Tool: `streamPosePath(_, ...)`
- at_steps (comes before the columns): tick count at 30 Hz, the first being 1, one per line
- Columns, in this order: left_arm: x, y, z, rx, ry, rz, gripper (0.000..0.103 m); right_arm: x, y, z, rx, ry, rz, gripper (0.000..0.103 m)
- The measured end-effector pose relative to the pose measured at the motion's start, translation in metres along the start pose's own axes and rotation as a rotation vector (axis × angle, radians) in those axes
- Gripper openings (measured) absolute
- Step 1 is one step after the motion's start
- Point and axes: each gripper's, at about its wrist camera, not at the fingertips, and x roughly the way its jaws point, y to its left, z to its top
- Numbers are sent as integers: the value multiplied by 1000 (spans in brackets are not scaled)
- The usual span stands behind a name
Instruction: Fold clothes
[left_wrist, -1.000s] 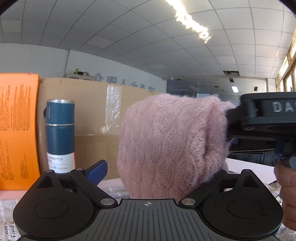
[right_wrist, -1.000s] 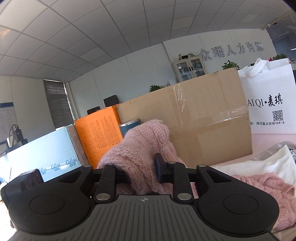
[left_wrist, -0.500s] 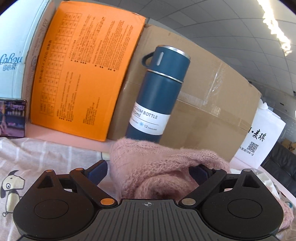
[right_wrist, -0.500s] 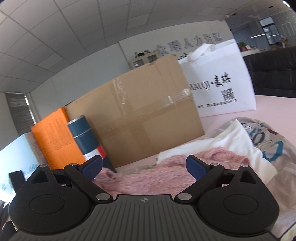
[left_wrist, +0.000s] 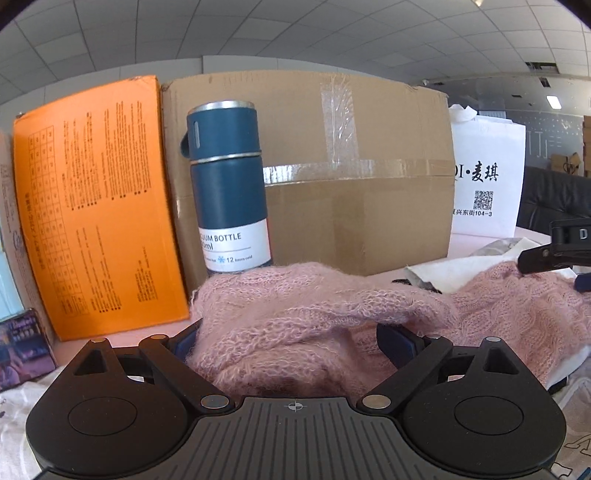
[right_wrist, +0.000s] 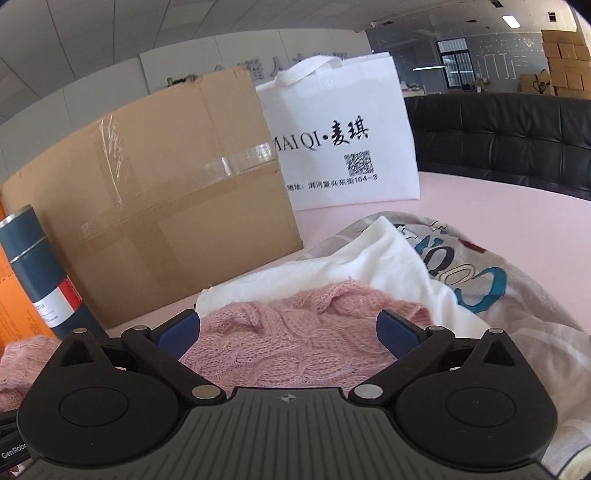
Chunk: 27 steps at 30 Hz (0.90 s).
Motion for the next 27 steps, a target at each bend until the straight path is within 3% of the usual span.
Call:
streamPosePath(2,6,9,-4,-55,29,-1,91,15,12,-7,8,55,29,103)
streamPosePath(5,13,25,-9,-163,73,1,61,23,39,-27,-112,15,-12,102)
streamPosePath(6,15,28,-10,-191,77,0,51,24,45,-34,-148,-4,-34,95)
streamPosePath(8,14,29,-11,-218,66,-14,43,24,49,-45,-177,-34,-54,81)
streamPosePath(9,13,27,-11,-213,55,-16,38,20,48,-45,-167,-50,-38,67)
streamPosePath(10,11,25,-11,-207,42,-21,36,17,46,-45,-158,-67,-23,43)
streamPosePath(13,4,19,-8,-202,-5,-46,25,3,42,-47,-135,-120,34,24)
streamPosePath(19,-18,7,7,-206,-112,-106,19,-48,45,-45,-117,-299,179,20)
streamPosePath(27,-100,3,44,-210,-378,-226,17,-154,49,-20,-7,-494,348,20)
